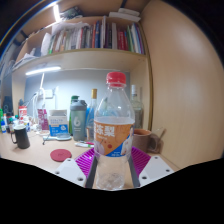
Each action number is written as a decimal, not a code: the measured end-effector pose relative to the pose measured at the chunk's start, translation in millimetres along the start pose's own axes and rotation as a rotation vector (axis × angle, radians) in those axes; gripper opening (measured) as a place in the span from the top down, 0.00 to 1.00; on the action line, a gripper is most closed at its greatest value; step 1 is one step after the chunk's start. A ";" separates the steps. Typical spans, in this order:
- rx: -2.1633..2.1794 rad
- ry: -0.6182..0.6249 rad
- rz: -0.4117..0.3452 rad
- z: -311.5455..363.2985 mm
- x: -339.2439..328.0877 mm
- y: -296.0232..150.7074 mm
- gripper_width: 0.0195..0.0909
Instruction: Pour water
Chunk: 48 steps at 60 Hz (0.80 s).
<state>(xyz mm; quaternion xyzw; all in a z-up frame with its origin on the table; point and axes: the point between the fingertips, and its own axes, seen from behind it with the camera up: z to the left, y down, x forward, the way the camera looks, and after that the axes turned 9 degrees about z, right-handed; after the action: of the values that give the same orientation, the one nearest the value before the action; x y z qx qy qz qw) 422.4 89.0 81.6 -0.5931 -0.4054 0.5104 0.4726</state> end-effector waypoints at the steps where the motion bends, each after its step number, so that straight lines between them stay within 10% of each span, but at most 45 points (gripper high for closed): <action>1: 0.007 0.003 0.001 -0.5 0.8 0.1 0.53; 20: -0.024 -0.018 0.002 25.9 -0.6 -8.4 0.66; 48: -1.362 0.241 -0.261 240.6 39.0 -177.5 0.67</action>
<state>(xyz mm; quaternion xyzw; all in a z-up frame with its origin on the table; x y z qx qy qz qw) 190.6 201.8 238.1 -0.7561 -0.6474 0.0131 0.0952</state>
